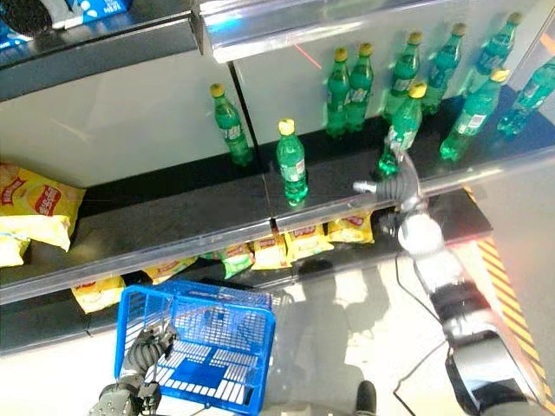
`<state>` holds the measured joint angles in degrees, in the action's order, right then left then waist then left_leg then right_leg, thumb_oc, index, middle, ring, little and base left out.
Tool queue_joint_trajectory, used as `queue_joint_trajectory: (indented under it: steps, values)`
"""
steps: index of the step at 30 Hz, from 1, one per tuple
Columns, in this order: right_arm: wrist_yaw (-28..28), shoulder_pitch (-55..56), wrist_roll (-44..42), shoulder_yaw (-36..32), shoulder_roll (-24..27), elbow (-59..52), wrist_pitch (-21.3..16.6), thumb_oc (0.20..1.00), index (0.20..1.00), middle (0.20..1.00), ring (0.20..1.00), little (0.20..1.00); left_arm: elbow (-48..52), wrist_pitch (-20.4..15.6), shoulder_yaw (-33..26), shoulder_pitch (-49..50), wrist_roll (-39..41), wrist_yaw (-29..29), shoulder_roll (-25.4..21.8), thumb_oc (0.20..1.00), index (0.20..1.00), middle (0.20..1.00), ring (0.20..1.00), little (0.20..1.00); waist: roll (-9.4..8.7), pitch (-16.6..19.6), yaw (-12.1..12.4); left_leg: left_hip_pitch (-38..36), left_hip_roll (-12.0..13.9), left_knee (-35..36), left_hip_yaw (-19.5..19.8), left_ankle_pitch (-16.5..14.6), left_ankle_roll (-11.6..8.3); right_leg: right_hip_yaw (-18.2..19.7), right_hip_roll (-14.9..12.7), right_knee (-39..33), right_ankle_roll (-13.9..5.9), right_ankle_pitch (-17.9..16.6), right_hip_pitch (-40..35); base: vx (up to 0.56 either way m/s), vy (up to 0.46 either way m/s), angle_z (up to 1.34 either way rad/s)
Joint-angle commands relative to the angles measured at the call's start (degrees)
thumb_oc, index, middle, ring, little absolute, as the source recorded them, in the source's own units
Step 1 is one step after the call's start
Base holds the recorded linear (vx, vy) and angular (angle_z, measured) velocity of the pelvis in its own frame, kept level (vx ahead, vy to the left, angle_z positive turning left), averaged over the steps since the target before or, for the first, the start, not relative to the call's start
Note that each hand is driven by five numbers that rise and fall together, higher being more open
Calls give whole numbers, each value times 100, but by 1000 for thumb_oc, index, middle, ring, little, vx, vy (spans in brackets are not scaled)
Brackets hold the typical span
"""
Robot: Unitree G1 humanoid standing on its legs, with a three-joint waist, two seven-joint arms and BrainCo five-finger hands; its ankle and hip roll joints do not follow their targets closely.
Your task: Pick up the snacks into the basket
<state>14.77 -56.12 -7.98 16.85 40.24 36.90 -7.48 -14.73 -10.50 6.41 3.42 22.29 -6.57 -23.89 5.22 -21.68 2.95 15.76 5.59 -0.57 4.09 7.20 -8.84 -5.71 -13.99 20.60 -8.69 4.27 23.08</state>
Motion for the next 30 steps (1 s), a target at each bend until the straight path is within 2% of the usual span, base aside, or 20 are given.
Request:
queue_joint_trajectory:
  steps: [1,6,13,18,23,24,27,30]
  values:
    - [9,-449,-220,319,102,115,-101,1000,1000,1000,1000,1000,778,-614,-47,-139,347,26,-489,200,200,200,200,200,-225,1,108,-193,167,-236,-37,-414,54,8,-206,-230,-232,-478,289,-17,-2,-11]
    - [15,-698,-268,485,-23,329,17,1000,1000,1000,1000,1000,836,-568,-80,-145,405,-21,-542,200,200,200,200,200,-206,-154,131,-54,182,-258,-28,-356,15,3,-212,-161,-213,-452,418,0,0,1]
    - [65,-866,-262,528,-56,208,38,1000,1000,1000,1000,1000,889,-565,-36,-186,411,-62,-578,200,200,200,200,200,-240,-407,158,209,107,-611,66,-461,17,73,-217,169,-173,-338,651,-8,-10,4]
    - [140,-1053,-347,519,-7,336,3,1000,1000,1000,1000,1000,900,-581,36,-218,410,-102,-577,200,200,200,200,200,-184,-573,163,349,47,-717,129,-485,23,134,-265,459,-159,-227,827,-13,2,6]
    - [186,-1047,-309,538,-14,321,10,1000,1000,1000,1000,1000,928,-565,72,-254,382,-185,-544,200,200,200,200,200,-137,-692,165,450,-18,-804,202,-499,24,176,-324,804,-110,-39,988,-12,-15,9]
    - [197,-1034,-301,533,-3,294,2,1000,1000,1000,1000,1000,908,-566,108,-279,354,-198,-541,200,200,200,200,200,-87,-780,182,485,-40,-803,272,-486,4,161,-395,1104,-87,153,1089,-19,-52,18]
    - [201,-1035,-276,523,1,299,1,1000,1000,1000,1000,1000,924,-570,127,-290,360,-201,-535,200,200,200,200,200,-69,-781,194,551,-43,-799,318,-435,-8,157,-400,1195,-68,165,1179,-11,-52,21]
    - [207,-1097,-231,584,-29,396,12,1000,1000,1000,1000,1000,906,-547,211,-279,344,-219,-495,200,200,200,200,200,-84,-811,225,612,-43,-855,454,-475,-10,180,-407,1514,-16,374,1356,4,-72,17]
